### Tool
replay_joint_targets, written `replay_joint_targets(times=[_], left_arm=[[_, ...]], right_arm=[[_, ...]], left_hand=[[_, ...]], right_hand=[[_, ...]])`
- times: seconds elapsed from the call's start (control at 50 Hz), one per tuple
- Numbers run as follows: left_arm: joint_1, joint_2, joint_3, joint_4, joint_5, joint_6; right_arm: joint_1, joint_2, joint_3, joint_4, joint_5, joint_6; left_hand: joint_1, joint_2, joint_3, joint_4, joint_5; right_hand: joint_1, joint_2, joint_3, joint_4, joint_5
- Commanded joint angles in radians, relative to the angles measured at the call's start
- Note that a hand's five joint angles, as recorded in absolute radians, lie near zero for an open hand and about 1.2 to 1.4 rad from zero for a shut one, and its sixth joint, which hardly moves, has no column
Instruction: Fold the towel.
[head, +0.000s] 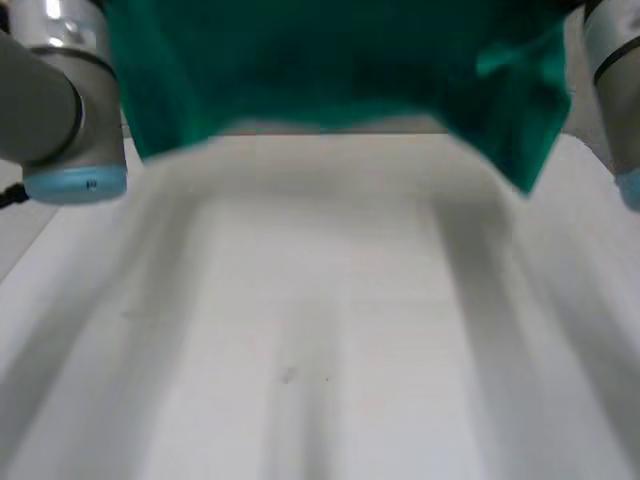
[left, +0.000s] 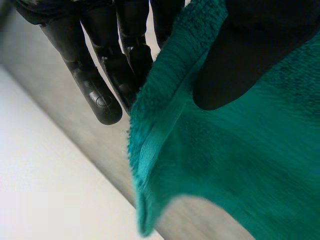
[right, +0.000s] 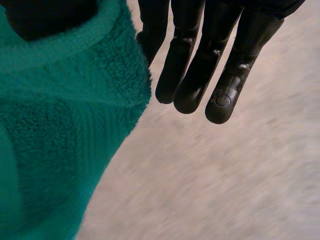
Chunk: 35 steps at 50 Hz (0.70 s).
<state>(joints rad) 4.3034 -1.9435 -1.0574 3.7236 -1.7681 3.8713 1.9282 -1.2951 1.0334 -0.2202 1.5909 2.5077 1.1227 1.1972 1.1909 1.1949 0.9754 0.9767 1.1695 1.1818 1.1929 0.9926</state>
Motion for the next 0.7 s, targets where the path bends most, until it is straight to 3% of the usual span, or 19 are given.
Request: replay_joint_targets(times=[0.02, 0.26, 0.34, 0.44, 0.54, 0.62, 0.7], left_arm=[[0.025, 0.012, -0.150, 0.010, 0.007, -0.045], [0.050, -0.050, -0.473, 0.009, 0.018, -0.128], [0.050, -0.115, -0.523, 0.009, 0.018, -0.128], [0.050, -0.172, -0.555, 0.007, 0.018, -0.127], [0.050, -0.181, -0.581, 0.002, 0.018, -0.125], [0.052, -0.169, -0.595, 0.001, 0.018, -0.125], [0.062, -0.150, -0.610, -0.001, 0.018, -0.127]], right_arm=[[0.005, -0.018, 0.117, 0.085, -0.042, -0.004], [0.006, 0.102, 0.283, 0.200, -0.135, 0.006], [-0.003, 0.264, 0.323, 0.203, -0.148, 0.011], [-0.006, 0.352, 0.335, 0.206, -0.143, 0.013], [-0.051, 0.363, 0.372, 0.208, -0.140, 0.049], [-0.086, 0.343, 0.402, 0.208, -0.138, 0.166], [-0.106, 0.281, 0.430, 0.208, -0.144, 0.270]], left_hand=[[0.274, 0.199, 0.205, 0.201, 0.246], [0.274, 0.199, 0.205, 0.201, 0.246], [0.274, 0.199, 0.205, 0.201, 0.246], [0.274, 0.199, 0.205, 0.201, 0.246], [0.274, 0.199, 0.205, 0.201, 0.246], [0.274, 0.199, 0.205, 0.201, 0.246], [0.274, 0.199, 0.205, 0.201, 0.246]], right_hand=[[0.420, 0.227, 0.214, 0.203, 0.229], [0.420, 0.227, 0.214, 0.203, 0.229], [0.420, 0.227, 0.214, 0.203, 0.229], [0.420, 0.227, 0.214, 0.203, 0.229], [0.420, 0.227, 0.214, 0.203, 0.229], [0.110, -0.083, -0.095, -0.106, -0.080], [0.057, -0.136, -0.149, -0.160, -0.134]])
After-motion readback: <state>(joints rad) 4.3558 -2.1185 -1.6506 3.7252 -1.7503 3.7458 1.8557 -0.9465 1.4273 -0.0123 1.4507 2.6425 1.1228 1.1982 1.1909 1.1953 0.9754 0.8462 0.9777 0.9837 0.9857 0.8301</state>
